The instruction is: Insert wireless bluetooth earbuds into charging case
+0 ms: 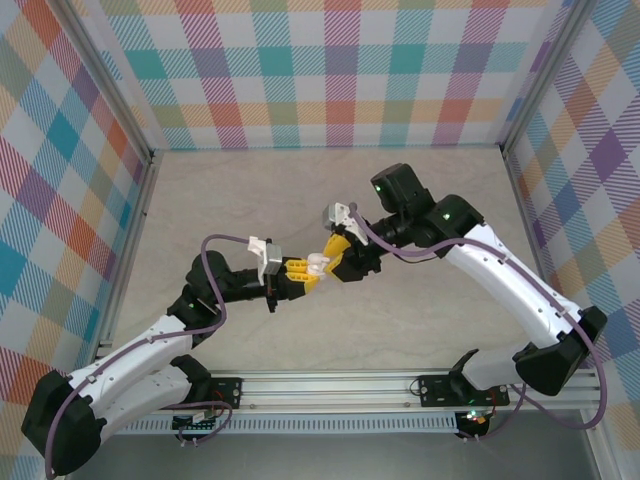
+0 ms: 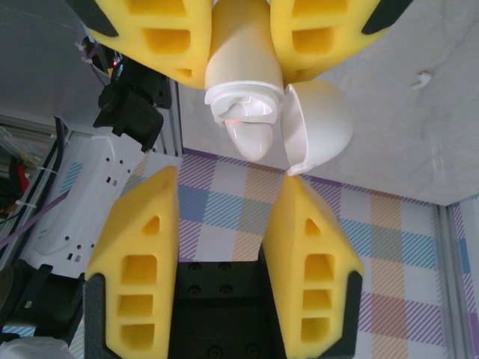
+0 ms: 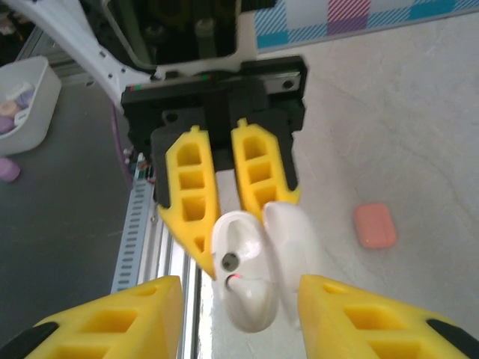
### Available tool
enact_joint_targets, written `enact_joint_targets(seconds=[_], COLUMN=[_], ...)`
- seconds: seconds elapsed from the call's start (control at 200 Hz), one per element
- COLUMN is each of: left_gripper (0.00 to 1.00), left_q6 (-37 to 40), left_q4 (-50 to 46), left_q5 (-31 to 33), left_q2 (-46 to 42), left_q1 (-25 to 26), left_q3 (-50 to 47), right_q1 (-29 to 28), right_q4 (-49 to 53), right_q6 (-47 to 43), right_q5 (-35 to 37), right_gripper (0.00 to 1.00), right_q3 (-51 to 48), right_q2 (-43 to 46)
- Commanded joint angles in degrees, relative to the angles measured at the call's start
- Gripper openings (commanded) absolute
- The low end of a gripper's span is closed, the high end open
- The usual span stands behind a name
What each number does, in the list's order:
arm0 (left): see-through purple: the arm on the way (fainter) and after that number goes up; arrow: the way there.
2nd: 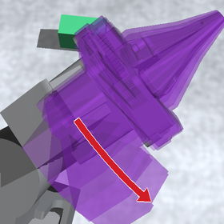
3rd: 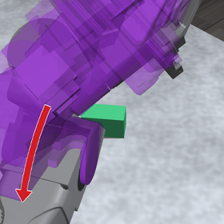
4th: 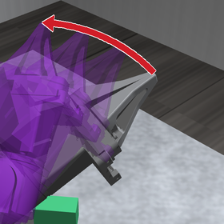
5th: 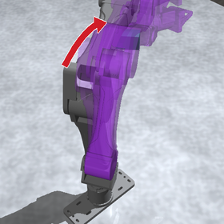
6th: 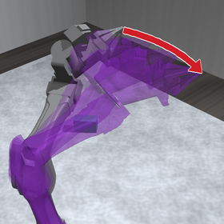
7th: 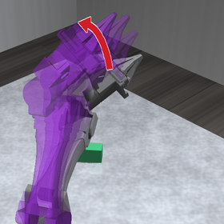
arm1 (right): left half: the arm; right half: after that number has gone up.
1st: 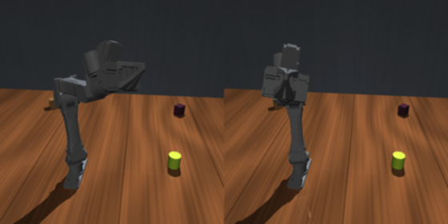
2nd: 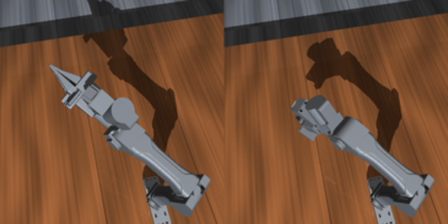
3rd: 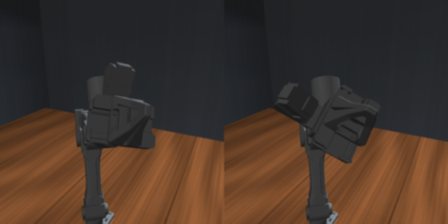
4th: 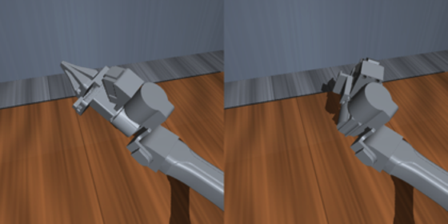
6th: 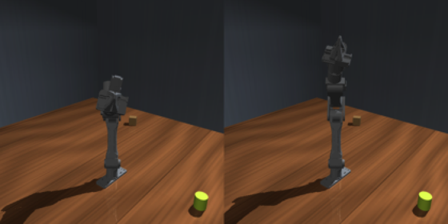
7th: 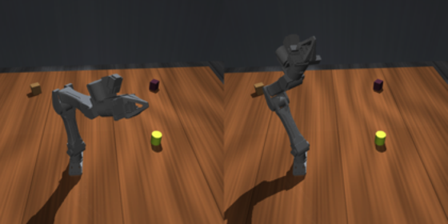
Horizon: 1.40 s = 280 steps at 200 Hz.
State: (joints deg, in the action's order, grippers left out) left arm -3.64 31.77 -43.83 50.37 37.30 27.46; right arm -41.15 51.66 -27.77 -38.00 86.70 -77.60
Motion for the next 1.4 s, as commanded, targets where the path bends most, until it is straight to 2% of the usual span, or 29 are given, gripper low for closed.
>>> enact_joint_targets(seconds=[0.0,0.11,0.18,0.295,0.455,0.64,0.795,0.915,1.04,1.175,1.395], left_gripper=[0.0,0.0,0.0,0.0,0.0,0.0,0.0,0.0,0.0,0.0,0.0], left_q6=[0.2,1.1,2.0,4.0,6.6,10.0,11.5,11.8,12.3,12.8,13.1], left_q4=[3.8,4.8,5.1,4.5,4.5,0.2,-1.8,-2.0,-2.7,-2.9,-2.5], left_q5=[0.0,2.5,3.9,6.2,8.1,10.3,10.8,10.6,10.7,10.6,10.2], left_q2=[-1.8,-2.7,-3.1,-3.3,-2.2,-1.9,-1.3,-0.3,0.4,1.1,2.9], left_q1=[0.1,0.1,0.1,0.1,0.0,0.1,0.0,0.1,0.0,0.0,0.0], left_q3=[-0.8,-2.1,-2.5,-2.6,-2.3,-1.7,-1.9,-1.9,-1.6,-1.7,-1.6], right_q1=[1.4,2.5,2.9,2.9,3.6,11.3,16.8,20.2,20.4,20.9,26.6], right_q4=[-7.3,-11.8,-13.4,-13.0,-10.0,-5.5,-5.0,-2.1,3.0,1.5,1.7], right_q6=[5.9,12.8,18.5,26.1,33.8,40.9,37.1,37.5,37.3,31.0,26.4], right_q5=[0.0,4.0,8.2,10.1,25.5,31.5,32.0,33.9,37.1,38.5,28.0], right_gripper=[0.45,0.44,0.39,0.35,0.37,0.4,0.41,0.38,0.32,0.35,0.36], right_q3=[0.4,-1.5,-2.3,-3.0,-5.9,-5.5,-7.0,-3.8,2.9,6.6,12.8], right_q2=[3.4,6.8,8.3,9.6,10.9,7.1,-1.0,-11.5,-22.9,-31.0,-41.6])
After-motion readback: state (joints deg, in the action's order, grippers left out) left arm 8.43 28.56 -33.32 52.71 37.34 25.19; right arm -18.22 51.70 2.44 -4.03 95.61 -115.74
